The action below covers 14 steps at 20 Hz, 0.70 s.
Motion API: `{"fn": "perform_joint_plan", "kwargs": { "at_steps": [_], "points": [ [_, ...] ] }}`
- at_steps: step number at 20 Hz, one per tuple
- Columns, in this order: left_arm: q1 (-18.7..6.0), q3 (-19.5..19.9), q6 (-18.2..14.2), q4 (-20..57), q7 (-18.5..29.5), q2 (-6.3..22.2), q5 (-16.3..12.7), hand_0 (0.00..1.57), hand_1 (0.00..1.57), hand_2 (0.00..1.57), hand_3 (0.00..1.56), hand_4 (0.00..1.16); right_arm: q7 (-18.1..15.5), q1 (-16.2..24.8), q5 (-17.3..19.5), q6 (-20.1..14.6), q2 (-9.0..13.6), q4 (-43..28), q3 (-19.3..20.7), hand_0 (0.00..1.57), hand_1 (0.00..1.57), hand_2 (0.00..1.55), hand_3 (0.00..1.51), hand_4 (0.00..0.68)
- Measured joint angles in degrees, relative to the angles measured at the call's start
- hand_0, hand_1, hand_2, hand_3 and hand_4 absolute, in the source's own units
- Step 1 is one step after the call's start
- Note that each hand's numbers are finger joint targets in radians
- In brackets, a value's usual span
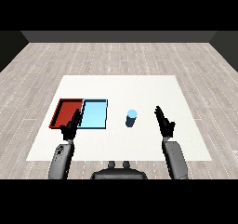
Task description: Pick the blue can and put it in the blue box
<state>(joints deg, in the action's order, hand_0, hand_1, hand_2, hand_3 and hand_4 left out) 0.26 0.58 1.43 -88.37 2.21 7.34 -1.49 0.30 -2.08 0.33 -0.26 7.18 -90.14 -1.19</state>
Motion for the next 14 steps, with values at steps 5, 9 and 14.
{"fn": "perform_joint_plan", "kwargs": {
  "at_steps": [5, 9, 14],
  "points": [
    [-0.1, -0.38, 0.43, -0.1, -1.14, -1.08, 1.33, 0.0, 0.0, 0.0, 0.0, 0.0, 0.23, -2.29, 0.74, -0.44, -0.93, 2.29, 1.7, 0.0, 0.0, 0.0, 0.0, 0.0],
    [-0.98, 0.19, 0.39, -4.04, 6.16, -3.73, -0.89, 0.0, 0.0, 0.0, 0.0, 0.0, -4.57, -5.05, -3.57, 1.96, -3.15, 1.48, 2.57, 0.0, 0.0, 0.0, 0.0, 0.0],
    [-0.34, 1.41, 2.32, -4.35, 16.16, -5.44, -3.77, 0.0, 0.0, 0.0, 0.0, 0.0, -12.49, -5.61, -7.46, 6.07, -3.76, 3.71, 4.08, 0.0, 0.0, 0.0, 0.0, 0.0]
  ]
}}
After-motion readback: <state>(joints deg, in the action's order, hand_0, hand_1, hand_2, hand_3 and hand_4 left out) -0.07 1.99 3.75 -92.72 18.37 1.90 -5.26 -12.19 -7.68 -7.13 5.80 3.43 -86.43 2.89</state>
